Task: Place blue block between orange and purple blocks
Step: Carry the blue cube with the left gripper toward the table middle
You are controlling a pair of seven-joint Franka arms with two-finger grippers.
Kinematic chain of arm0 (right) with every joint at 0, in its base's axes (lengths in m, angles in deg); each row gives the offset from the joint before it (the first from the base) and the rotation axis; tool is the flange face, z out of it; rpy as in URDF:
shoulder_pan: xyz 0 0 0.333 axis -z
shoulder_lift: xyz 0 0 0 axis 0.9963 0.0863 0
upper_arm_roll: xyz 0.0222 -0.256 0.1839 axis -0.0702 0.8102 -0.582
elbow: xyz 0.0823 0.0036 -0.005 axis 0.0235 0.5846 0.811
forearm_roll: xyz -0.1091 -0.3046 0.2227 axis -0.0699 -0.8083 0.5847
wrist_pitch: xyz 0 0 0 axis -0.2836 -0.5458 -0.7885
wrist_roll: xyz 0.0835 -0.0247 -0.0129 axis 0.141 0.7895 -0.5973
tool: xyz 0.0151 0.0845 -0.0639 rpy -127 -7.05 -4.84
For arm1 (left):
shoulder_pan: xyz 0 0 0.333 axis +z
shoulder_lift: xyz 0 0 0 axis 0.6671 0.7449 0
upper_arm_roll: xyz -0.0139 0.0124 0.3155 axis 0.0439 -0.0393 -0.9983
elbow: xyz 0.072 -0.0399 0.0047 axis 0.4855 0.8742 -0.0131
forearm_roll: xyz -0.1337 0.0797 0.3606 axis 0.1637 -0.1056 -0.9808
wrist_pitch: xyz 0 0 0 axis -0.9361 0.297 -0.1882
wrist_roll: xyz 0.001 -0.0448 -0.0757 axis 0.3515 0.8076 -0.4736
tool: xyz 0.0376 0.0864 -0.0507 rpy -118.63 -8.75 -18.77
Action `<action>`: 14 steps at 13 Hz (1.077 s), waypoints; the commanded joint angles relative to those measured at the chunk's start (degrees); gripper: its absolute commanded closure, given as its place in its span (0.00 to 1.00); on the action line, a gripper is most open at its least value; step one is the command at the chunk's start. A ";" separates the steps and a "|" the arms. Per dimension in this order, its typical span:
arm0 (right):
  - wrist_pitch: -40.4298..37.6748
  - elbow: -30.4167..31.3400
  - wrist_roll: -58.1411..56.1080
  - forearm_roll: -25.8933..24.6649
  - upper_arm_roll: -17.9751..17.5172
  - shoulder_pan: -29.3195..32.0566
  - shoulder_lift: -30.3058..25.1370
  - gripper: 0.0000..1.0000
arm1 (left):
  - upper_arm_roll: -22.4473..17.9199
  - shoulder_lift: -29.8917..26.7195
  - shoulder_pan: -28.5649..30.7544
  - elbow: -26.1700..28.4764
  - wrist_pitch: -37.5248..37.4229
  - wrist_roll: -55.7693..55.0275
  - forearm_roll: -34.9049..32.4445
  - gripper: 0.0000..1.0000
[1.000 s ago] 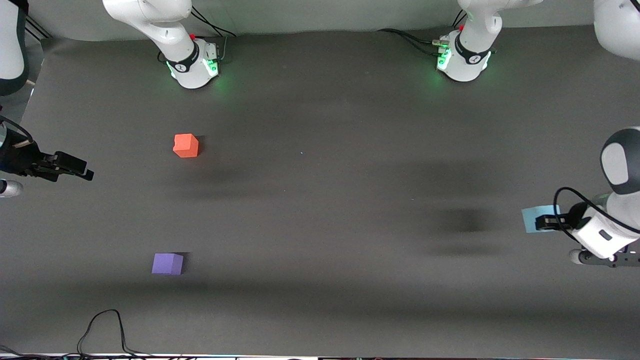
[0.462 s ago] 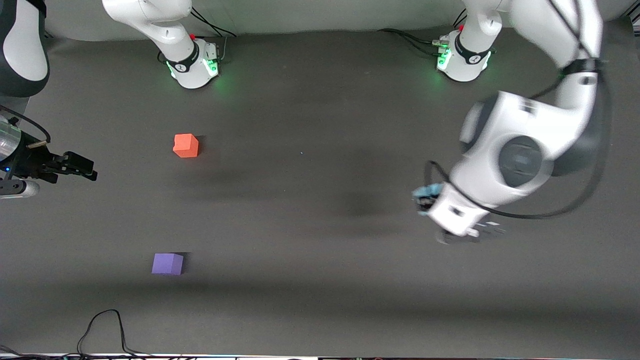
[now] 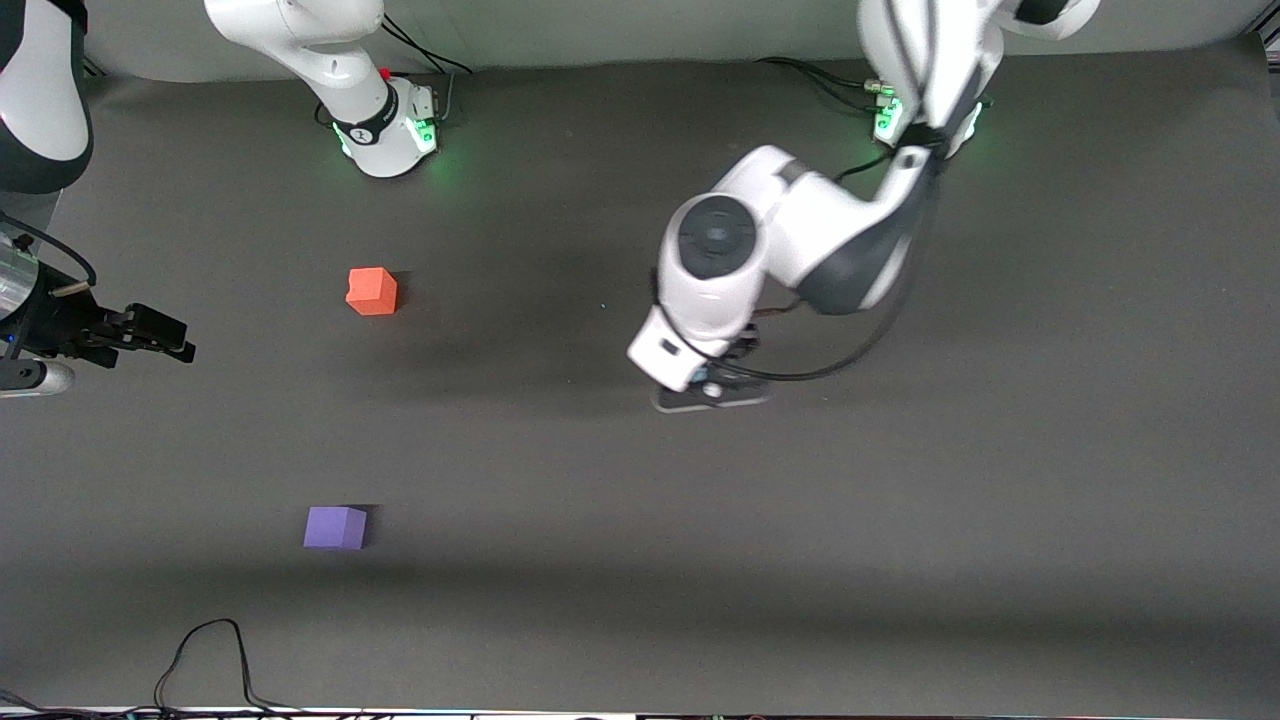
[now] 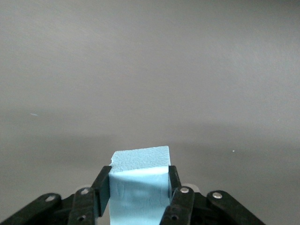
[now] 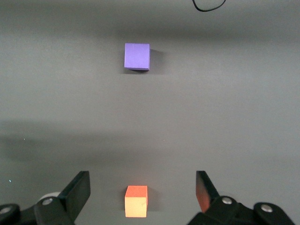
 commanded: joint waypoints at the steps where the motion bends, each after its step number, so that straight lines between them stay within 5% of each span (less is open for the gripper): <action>1: 0.03 -0.66 -1.00 1.08 0.28 0.09 0.20 0.00 | -1.15 6.22 -6.27 -2.23 4.12 -7.40 -5.09 0.47; 10: 0.11 -1.36 -1.97 1.87 0.10 -0.09 2.13 0.00 | -1.32 14.58 -11.12 -1.79 13.72 -8.91 -6.87 0.47; 11: 0.11 -1.80 -2.06 1.87 0.19 0.09 2.30 0.00 | -1.32 14.85 -11.12 -1.79 14.16 -8.91 -6.87 0.41; 13: -0.06 -1.46 -2.41 1.87 0.19 0.17 2.22 0.00 | -1.32 15.02 -10.95 -1.70 14.51 -8.47 -6.95 0.00; 14: -0.06 -1.54 -2.32 1.78 0.19 0.09 2.22 0.00 | -1.32 14.85 -10.86 -1.70 14.43 -8.30 -7.04 0.00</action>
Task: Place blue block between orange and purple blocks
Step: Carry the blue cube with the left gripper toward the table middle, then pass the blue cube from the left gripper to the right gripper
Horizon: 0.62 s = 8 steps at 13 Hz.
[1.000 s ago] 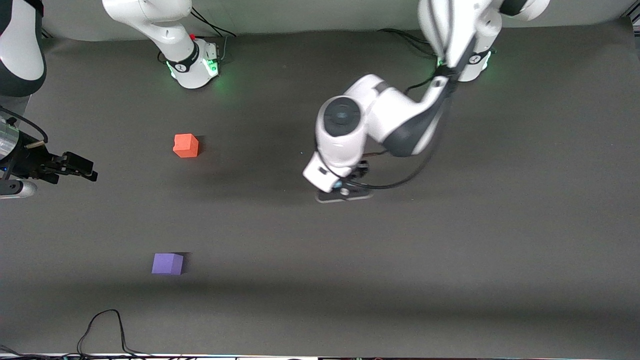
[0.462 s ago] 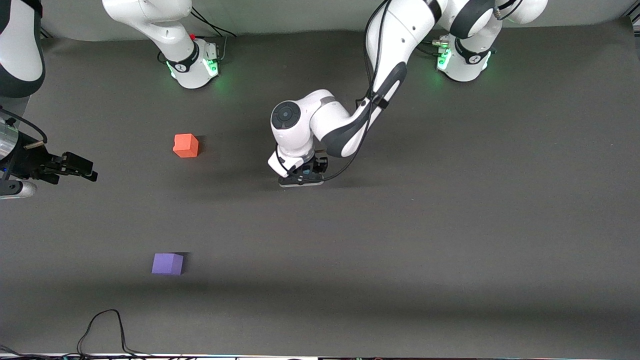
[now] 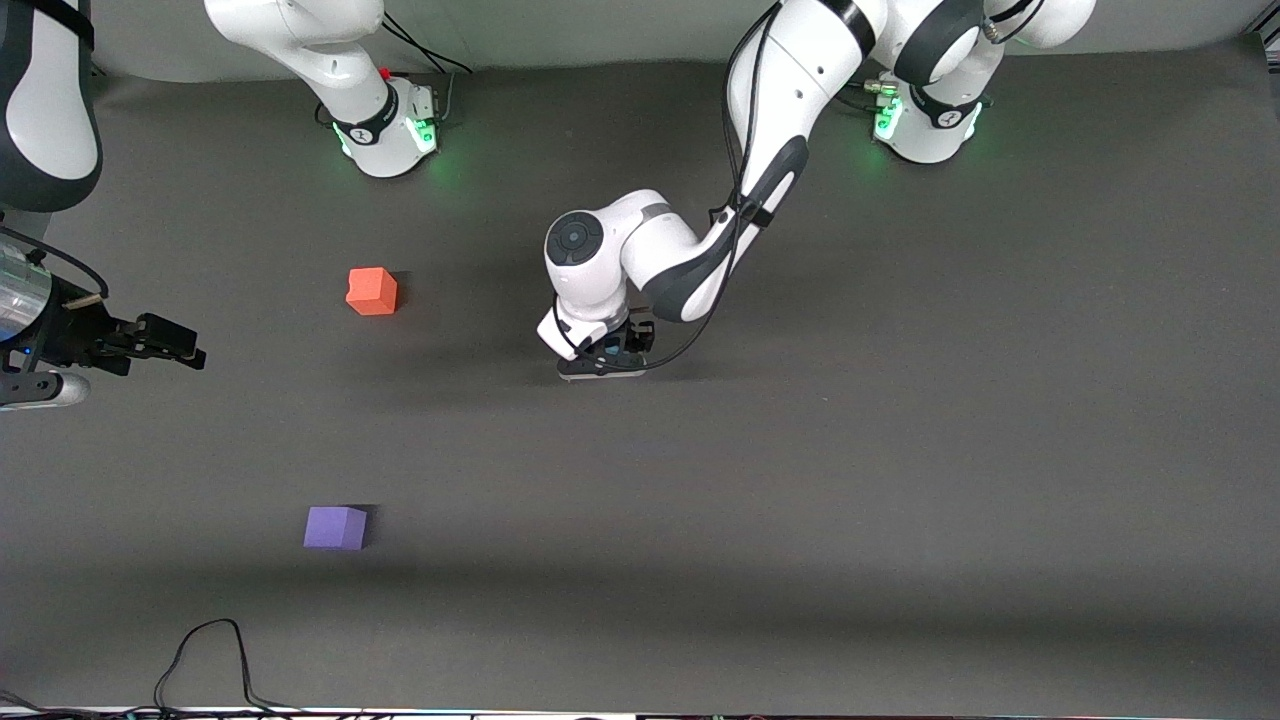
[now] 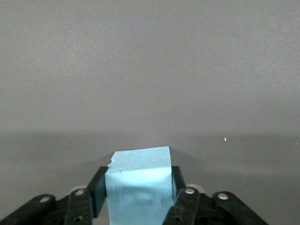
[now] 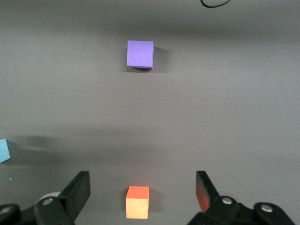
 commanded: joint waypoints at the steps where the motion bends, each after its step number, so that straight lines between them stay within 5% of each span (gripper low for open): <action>1: -0.49 -1.52 -1.04 0.85 0.14 -0.15 0.67 0.00 | -0.86 0.05 -0.41 -1.56 -0.24 -0.19 -0.96 0.00; 5: -0.76 -1.43 -1.30 0.50 0.14 0.02 0.67 0.00 | -0.08 -6.35 6.07 -2.00 -5.84 1.38 0.27 0.00; 8: -0.76 -1.43 -1.13 0.50 0.14 0.02 0.76 0.00 | -0.25 -13.56 14.50 -0.42 -11.29 11.72 8.42 0.00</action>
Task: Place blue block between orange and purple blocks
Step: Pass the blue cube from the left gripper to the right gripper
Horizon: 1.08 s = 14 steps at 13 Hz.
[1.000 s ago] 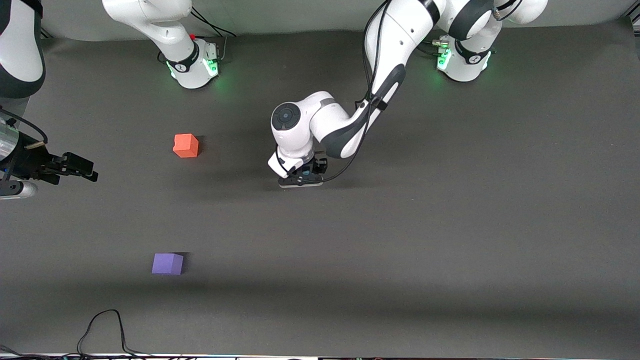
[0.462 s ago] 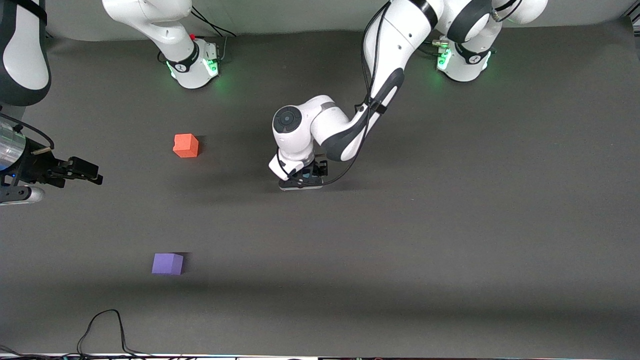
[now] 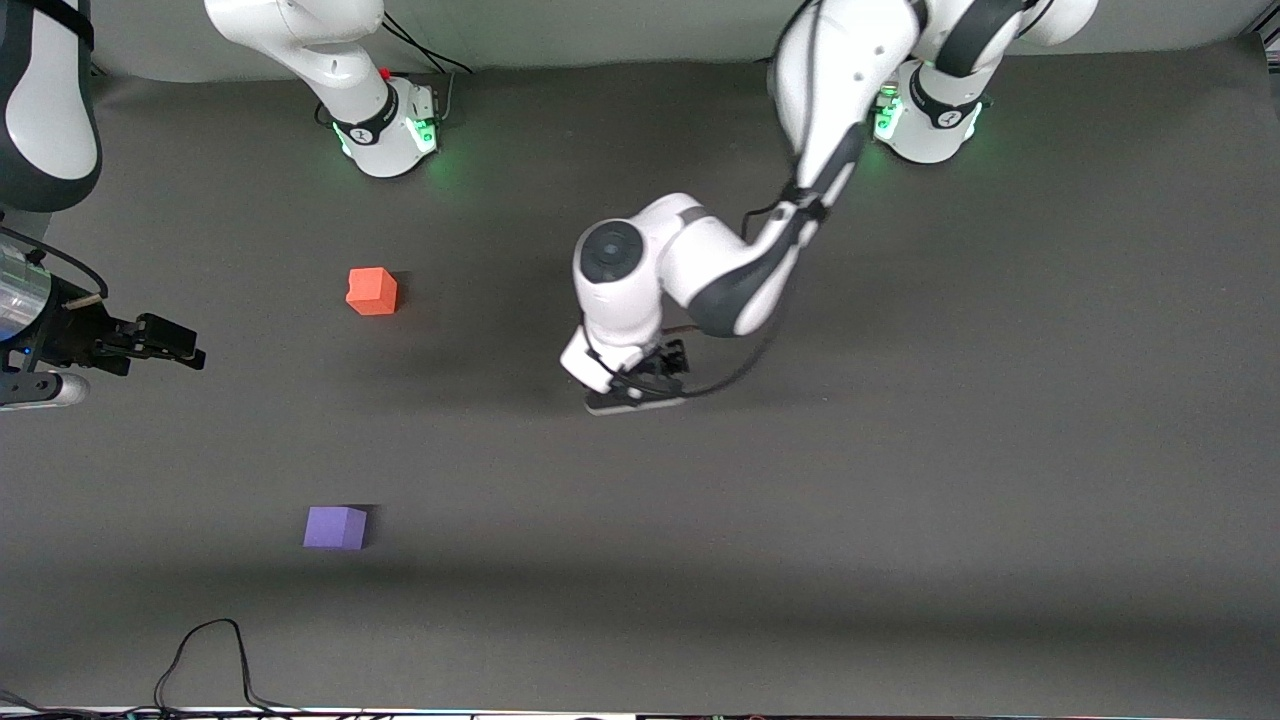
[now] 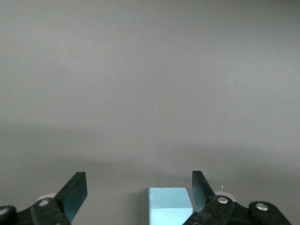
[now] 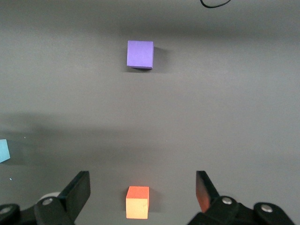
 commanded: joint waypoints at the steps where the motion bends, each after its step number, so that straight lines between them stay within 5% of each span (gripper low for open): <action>1: -0.80 -1.26 -1.04 0.50 0.14 -0.15 1.15 0.00 | 0.57 -7.96 8.75 4.04 -6.19 9.77 6.19 0.00; 4: -0.89 -1.44 -0.95 3.03 -0.56 -0.85 1.15 0.00 | 0.66 -14.99 19.04 8.34 -11.99 21.81 9.02 0.00; 10: -0.27 -4.77 6.67 5.51 -0.56 -11.73 4.57 0.00 | 0.39 -25.63 38.82 16.42 -18.69 47.21 9.73 0.00; 14: 4.54 -5.92 18.79 5.51 -0.56 -22.36 10.01 0.00 | -0.31 -32.84 43.23 21.00 -18.60 51.29 4.74 0.00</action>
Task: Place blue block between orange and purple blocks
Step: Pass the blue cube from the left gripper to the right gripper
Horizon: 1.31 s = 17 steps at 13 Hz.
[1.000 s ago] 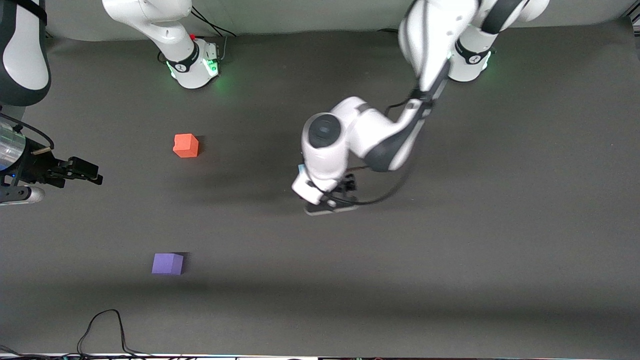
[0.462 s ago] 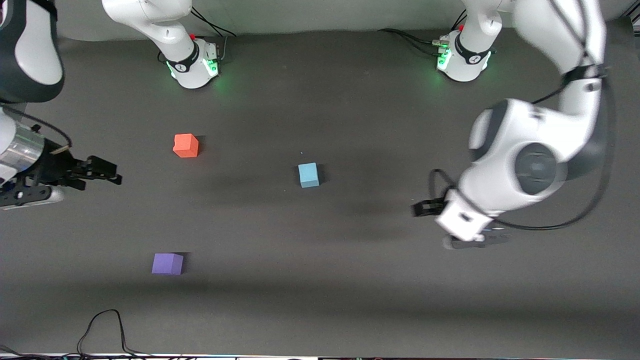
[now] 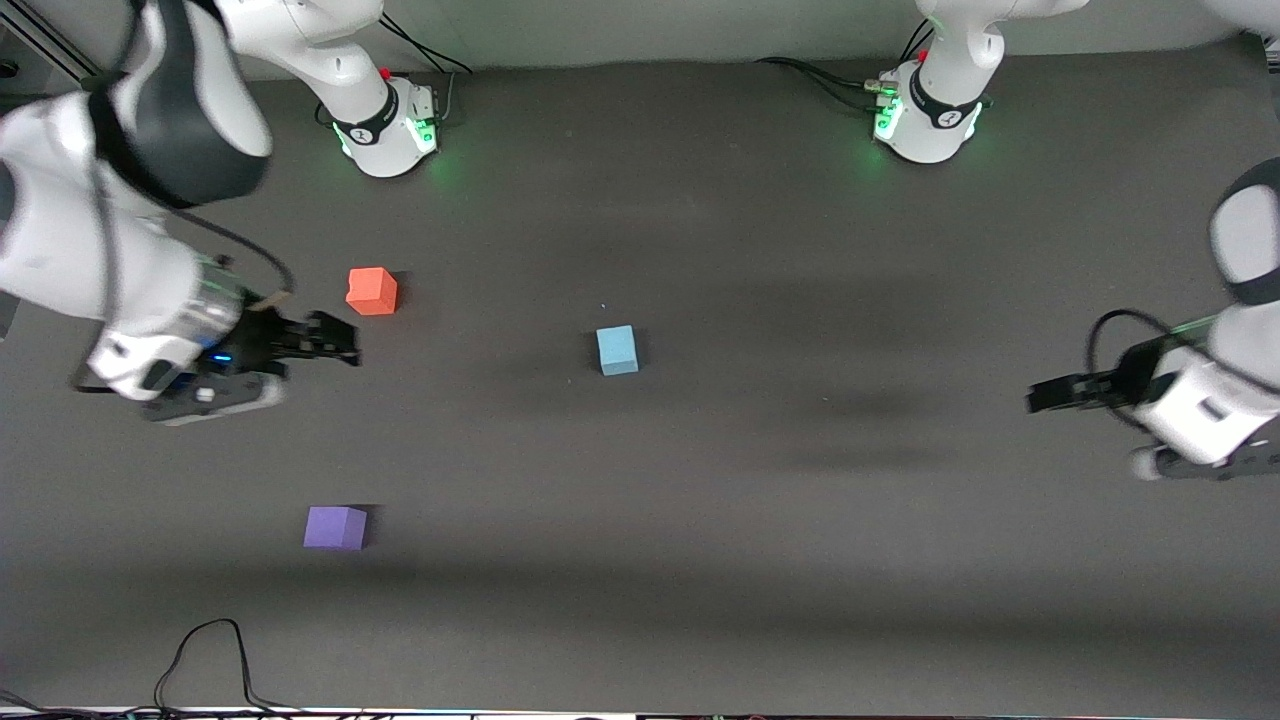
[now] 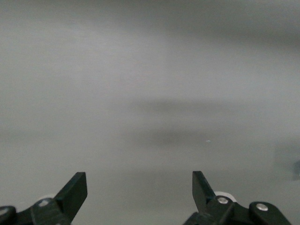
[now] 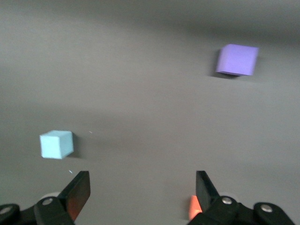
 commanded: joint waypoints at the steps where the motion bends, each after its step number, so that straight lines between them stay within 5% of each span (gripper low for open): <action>1: 3.95 -2.46 8.93 0.88 0.72 -7.50 5.16 0.00 | 0.19 -7.38 0.51 6.61 0.73 1.22 -3.69 0.00; 7: 16.77 -0.89 18.62 0.88 0.72 -19.38 14.21 0.00 | 0.11 -13.19 0.69 11.98 2.32 1.22 -5.64 0.00; 13: 31.55 10.80 21.97 0.88 0.72 -26.15 17.21 0.00 | -0.24 -14.61 0.17 11.47 1.53 1.22 -5.20 0.00; 17: 36.40 12.65 22.93 0.88 0.81 -29.50 20.46 0.00 | -6.84 -13.99 -5.55 10.14 2.05 1.40 -4.76 0.00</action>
